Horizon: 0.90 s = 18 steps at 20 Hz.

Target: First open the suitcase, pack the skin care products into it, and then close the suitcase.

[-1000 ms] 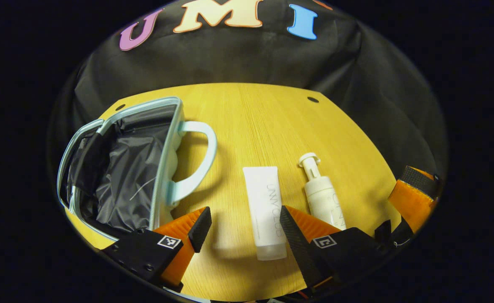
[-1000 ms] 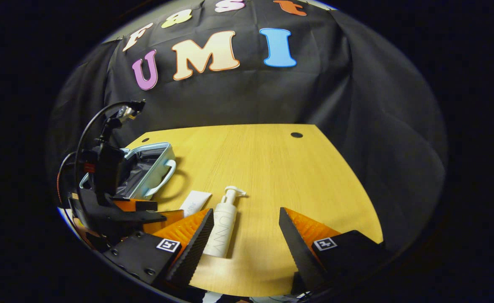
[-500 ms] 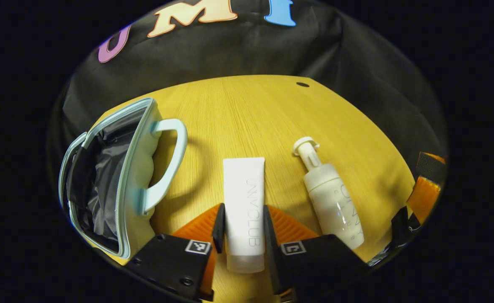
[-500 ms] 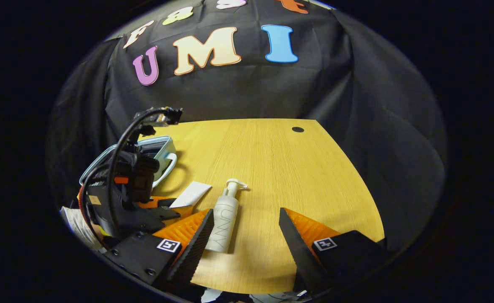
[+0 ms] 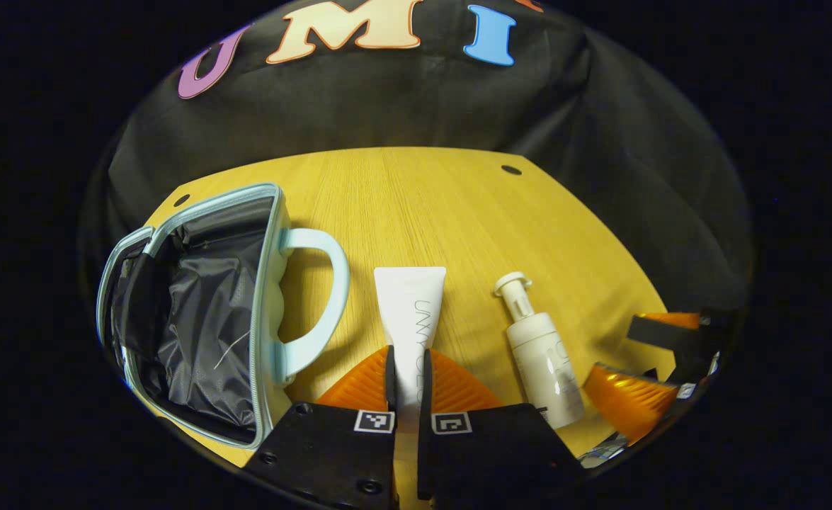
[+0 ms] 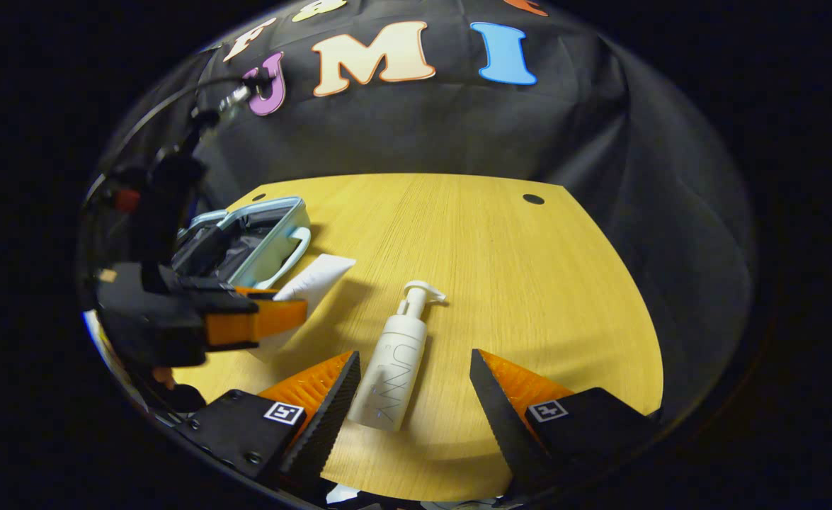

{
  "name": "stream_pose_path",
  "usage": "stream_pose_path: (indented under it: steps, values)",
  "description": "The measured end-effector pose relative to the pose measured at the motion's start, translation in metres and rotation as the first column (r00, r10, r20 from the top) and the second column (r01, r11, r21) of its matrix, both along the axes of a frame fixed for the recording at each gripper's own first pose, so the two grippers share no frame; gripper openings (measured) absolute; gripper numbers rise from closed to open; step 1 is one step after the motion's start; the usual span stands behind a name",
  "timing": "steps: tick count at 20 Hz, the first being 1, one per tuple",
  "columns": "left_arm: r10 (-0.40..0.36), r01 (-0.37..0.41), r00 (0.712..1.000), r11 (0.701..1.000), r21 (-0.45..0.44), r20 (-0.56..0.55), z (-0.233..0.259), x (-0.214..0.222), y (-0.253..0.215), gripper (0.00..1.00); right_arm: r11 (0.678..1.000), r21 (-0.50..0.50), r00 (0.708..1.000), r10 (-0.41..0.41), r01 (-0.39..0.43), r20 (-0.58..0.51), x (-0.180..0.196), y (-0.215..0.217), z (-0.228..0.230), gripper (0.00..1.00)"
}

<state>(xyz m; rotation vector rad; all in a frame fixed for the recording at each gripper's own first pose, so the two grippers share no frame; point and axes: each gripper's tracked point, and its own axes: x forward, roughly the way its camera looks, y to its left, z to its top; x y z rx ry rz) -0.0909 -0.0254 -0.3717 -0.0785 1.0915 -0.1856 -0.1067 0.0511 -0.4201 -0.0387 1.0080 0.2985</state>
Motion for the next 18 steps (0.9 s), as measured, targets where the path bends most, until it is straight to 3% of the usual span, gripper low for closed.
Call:
stream_pose_path:
  steps: [7, 8, 9, 11, 14, 15, 18]
  values:
    - [-0.014, 0.014, 0.999, 1.000, 0.003, 0.048, 0.033, 0.000, 0.003, 0.05, 1.000, -0.017, 0.986, 0.017, -0.020, -0.166, -0.027, 0.020, -0.056, 0.99]
    - [-0.019, 0.018, 0.999, 1.000, 0.005, 0.050, 0.036, -0.001, 0.003, 0.05, 1.000, -0.015, 0.974, 0.006, -0.009, -0.227, -0.038, 0.019, -0.058, 0.90]
    - [-0.024, 0.024, 0.998, 1.000, 0.009, 0.056, 0.042, -0.002, 0.001, 0.08, 1.000, -0.017, 0.982, -0.018, 0.015, -0.190, -0.027, 0.016, -0.060, 0.81]
    - [-0.033, 0.032, 0.997, 0.999, 0.016, 0.066, 0.046, -0.003, 0.005, 0.05, 1.000, -0.026, 0.975, -0.015, 0.010, -0.220, -0.031, 0.017, -0.058, 0.63]
    - [-0.016, 0.015, 0.997, 1.000, 0.014, 0.070, 0.052, -0.003, 0.012, 0.08, 0.999, -0.036, 0.976, -0.009, 0.001, -0.217, -0.031, 0.016, -0.058, 0.53]
    - [-0.005, 0.004, 0.998, 1.000, 0.015, 0.065, 0.054, -0.004, 0.017, 0.05, 1.000, -0.029, 0.978, -0.016, 0.011, -0.206, -0.029, 0.016, -0.056, 0.51]
    - [0.034, -0.036, 0.997, 0.999, 0.024, 0.062, 0.058, -0.001, 0.042, 0.05, 0.999, 0.014, 0.981, -0.044, 0.047, -0.189, -0.030, 0.023, -0.049, 0.51]
